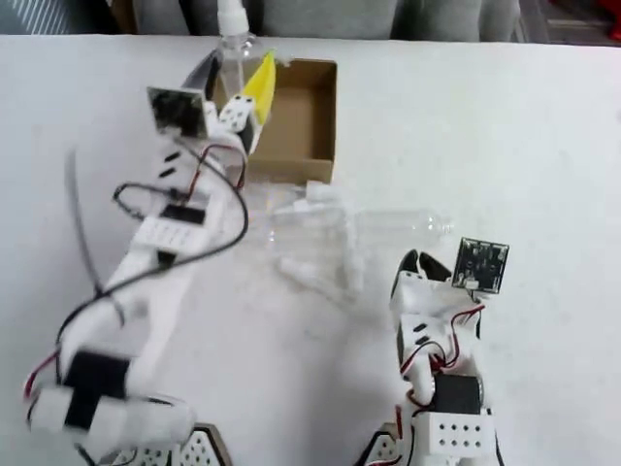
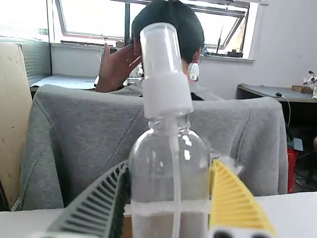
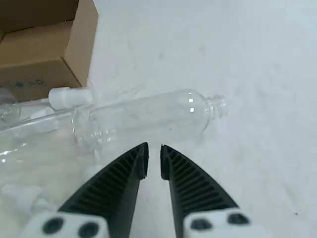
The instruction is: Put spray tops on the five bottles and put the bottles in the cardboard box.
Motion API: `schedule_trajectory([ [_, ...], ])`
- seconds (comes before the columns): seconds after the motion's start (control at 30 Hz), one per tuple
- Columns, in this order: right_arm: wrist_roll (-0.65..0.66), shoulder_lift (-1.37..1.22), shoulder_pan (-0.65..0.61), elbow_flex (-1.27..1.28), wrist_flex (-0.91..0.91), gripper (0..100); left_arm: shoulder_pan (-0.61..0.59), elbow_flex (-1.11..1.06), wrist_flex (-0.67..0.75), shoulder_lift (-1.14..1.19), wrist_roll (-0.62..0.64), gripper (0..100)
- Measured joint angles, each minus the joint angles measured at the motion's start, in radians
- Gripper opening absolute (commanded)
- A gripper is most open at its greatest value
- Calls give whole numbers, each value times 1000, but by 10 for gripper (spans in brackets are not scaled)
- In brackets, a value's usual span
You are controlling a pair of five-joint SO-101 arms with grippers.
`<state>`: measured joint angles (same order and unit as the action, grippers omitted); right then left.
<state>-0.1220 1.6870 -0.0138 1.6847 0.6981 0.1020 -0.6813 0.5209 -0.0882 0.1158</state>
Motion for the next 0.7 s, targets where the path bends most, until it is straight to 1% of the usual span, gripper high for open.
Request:
schedule_trajectory([
  [0.13, 0, 0, -3, 0, 3, 21, -23, 178, 41, 262, 0, 57],
  [0.37, 0, 0, -3, 2, 3, 21, -77, 548, 44, 669, 0, 56],
  [0.6, 0, 0, -3, 2, 3, 21, -92, 901, 48, 982, 0, 55],
  [0.7, 0, 0, -3, 2, 3, 21, -103, 1031, 48, 1088, 0, 17],
])
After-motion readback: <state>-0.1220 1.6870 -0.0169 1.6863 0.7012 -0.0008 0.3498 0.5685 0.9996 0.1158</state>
